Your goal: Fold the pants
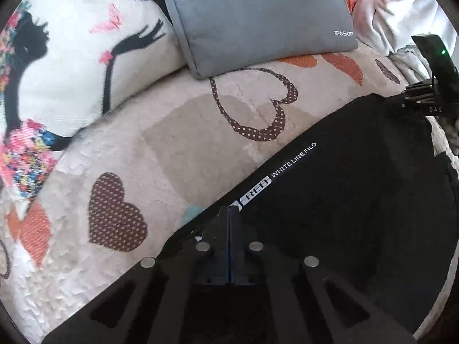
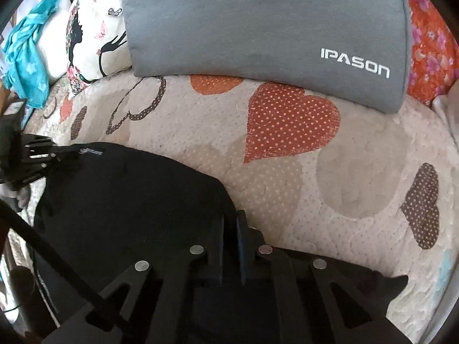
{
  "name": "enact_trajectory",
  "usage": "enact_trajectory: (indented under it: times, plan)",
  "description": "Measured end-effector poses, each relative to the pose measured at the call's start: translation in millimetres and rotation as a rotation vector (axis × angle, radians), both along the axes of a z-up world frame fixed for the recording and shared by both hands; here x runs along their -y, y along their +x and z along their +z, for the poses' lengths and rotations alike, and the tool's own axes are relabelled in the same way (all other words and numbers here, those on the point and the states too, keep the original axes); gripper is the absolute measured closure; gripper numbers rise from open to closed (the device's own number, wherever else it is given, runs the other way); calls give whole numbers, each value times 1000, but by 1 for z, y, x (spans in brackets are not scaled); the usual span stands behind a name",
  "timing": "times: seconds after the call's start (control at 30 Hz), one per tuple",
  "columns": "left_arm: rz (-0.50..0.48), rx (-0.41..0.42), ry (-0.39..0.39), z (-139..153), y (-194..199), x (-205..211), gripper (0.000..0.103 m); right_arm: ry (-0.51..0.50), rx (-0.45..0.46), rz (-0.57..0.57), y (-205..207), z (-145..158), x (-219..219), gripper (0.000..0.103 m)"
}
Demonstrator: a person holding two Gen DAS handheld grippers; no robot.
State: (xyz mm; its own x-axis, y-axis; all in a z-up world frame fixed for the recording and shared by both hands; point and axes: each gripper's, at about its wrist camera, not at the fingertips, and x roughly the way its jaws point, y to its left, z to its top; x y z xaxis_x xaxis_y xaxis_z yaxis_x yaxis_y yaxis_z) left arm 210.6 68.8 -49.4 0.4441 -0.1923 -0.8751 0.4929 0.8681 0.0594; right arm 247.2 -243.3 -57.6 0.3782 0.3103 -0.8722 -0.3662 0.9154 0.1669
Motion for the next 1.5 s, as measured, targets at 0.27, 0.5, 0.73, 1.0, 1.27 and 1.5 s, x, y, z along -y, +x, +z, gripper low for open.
enact_trajectory:
  times: [0.27,0.5,0.73,1.0,1.27,1.5]
  plan:
    - [71,55,-92,38,-34,-21,103,39,64,-60,-35,42,4,96]
    - [191,-2,-215,33,-24,-52,48,18,58,-51,-70,55,-6,96]
    - [302,-33,-270,-5,-3,-94,48,2,35,-69,-58,46,-6,96]
    - [275,-86,-314,-18,13,-80,97,4,20,-115,-35,30,-2,96]
    - [224,42,-332,37,-42,-77,97,32,59,-115,-63,53,-1,96]
    - [172,129,-364,80,-133,-79,98,65,73,-102,-135,75,11,96]
